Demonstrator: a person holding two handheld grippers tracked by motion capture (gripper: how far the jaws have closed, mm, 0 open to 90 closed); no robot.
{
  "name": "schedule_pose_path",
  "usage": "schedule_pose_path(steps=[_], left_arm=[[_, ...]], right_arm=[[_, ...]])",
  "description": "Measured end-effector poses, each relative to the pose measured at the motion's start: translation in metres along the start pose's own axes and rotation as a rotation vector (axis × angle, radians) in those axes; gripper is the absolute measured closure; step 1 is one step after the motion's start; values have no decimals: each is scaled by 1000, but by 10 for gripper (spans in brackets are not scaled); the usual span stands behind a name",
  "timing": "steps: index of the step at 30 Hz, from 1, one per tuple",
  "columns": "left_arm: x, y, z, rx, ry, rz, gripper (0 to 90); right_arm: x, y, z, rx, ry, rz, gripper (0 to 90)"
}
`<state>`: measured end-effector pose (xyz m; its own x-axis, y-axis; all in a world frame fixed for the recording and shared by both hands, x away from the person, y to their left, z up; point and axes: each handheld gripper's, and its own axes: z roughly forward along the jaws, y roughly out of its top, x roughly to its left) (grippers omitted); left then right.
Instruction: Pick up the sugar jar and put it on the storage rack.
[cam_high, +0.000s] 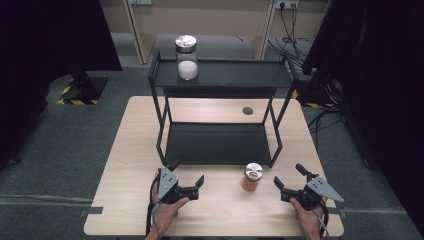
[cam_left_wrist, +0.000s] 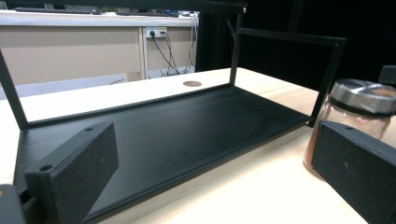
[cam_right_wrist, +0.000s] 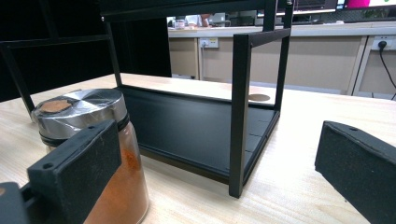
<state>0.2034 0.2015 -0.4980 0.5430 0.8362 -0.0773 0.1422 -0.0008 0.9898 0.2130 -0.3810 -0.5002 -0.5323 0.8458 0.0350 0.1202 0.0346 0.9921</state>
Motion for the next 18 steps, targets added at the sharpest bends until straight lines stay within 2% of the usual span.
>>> schedule_pose_path(steps=[10, 18], left_arm=[[-1, -10, -6, 3, 14, 30, 3], [0, -11, -7, 2, 18, 21, 3]], right_arm=[[0, 0, 0, 2, -1, 1, 6], [2, 0, -2, 1, -6, -7, 6]])
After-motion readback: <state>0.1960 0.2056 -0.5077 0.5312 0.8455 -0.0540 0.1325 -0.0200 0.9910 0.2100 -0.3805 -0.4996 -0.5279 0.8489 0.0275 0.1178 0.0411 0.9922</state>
